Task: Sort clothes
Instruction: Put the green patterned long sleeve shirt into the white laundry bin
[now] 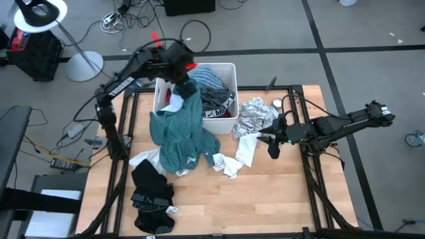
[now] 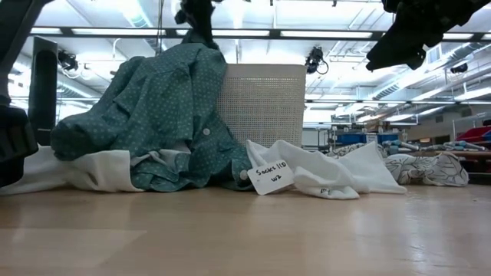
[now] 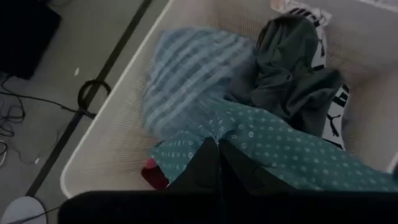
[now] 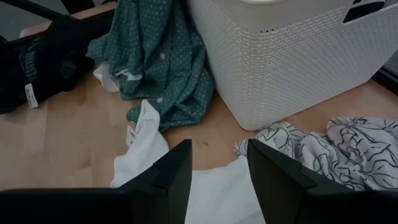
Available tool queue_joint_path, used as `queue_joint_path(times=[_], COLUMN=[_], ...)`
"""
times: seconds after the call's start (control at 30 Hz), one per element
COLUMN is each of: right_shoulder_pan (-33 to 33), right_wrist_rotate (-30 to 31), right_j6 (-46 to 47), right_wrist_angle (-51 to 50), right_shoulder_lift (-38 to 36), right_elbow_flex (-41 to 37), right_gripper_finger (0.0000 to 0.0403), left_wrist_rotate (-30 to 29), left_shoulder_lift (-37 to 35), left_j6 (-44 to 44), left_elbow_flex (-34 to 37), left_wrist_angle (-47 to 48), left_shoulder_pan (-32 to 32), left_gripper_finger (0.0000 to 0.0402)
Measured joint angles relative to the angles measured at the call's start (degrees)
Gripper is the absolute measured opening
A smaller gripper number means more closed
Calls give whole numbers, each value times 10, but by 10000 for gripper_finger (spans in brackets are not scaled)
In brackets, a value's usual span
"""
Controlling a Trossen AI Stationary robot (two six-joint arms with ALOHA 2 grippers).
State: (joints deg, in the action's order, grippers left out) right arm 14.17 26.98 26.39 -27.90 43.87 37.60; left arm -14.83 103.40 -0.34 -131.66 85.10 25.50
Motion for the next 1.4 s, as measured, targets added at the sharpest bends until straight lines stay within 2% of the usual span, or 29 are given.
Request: queue_joint_path(times=[0.13, 0.37, 0.5, 0.73, 0.83, 1.07, 1.23, 1.4], right_shoulder_pan=[0, 0, 0, 0, 0, 0, 0, 0], right_wrist_rotate=[0, 0, 0, 0, 0, 0, 0, 0], right_j6=[1, 0, 0, 0, 0, 0, 0, 0], right_wrist_angle=[0, 0, -1, -1, -1, -1, -2, -2], right_shoulder_lift=[0, 0, 0, 0, 0, 0, 0, 0], right_elbow_flex=[0, 0, 0, 0, 0, 0, 0, 0], right_gripper_finger=[155, 155, 155, 155, 155, 155, 155, 155], left_wrist_rotate=[2, 3, -1, -45, -43, -50, -101, -157], left_shoulder_lift=[19, 20, 14, -8, -33, -97, -153, -226], left_j6=[0, 5, 17, 16, 11, -66, -141, -240], left_elbow_flex=[0, 0, 0, 0, 0, 3, 75, 213], left_wrist_angle=[2, 5, 26, 49, 50, 48, 47, 27], left_shoulder_pan=[1, 3, 4, -25, -57, -142, -212, -284], left_gripper_finger=[23, 90, 113, 117, 117, 117, 117, 117])
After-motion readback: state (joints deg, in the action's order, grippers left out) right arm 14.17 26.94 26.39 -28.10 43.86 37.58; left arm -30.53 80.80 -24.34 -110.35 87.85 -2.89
